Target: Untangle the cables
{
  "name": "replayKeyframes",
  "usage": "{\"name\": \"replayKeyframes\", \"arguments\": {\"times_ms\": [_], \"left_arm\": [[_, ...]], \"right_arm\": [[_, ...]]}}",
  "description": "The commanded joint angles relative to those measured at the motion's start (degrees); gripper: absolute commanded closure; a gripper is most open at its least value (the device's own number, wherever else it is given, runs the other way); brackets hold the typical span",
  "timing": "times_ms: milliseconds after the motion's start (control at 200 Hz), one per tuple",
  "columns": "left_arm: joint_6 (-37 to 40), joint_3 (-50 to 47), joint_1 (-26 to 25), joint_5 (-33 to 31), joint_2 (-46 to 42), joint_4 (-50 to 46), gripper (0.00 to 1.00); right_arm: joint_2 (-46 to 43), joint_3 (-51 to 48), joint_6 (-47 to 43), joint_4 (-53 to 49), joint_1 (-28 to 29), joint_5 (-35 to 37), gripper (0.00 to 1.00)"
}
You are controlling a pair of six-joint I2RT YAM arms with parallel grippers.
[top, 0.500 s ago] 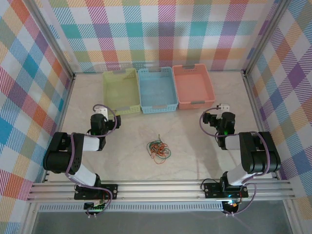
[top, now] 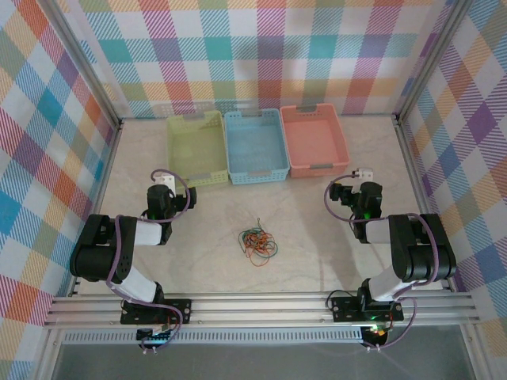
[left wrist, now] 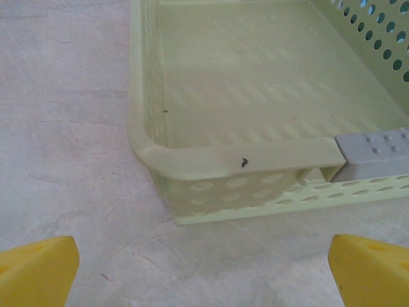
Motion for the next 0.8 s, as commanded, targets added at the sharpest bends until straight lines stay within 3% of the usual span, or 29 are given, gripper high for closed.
{"name": "replayKeyframes", "arguments": {"times_ms": [0, 670, 795], "left_arm": [[-0.5, 1.0, 0.3, 1.0, -0.1, 0.9, 0.0], [-0.5, 1.0, 0.4, 1.0, -0.2, 1.0, 0.0], [-1.8, 2.5, -1.5, -7.9, -5.6, -5.7, 0.0]], "right_arm": [[-0.6, 0.5, -0.1, 0.7, 0.1, -1.0, 0.0], [-0.6, 0.6, 0.0, 0.6, 0.1, -1.1, 0.0], [-0.7, 0.4, -0.3, 1.1, 0.2, -0.8, 0.0]]}}
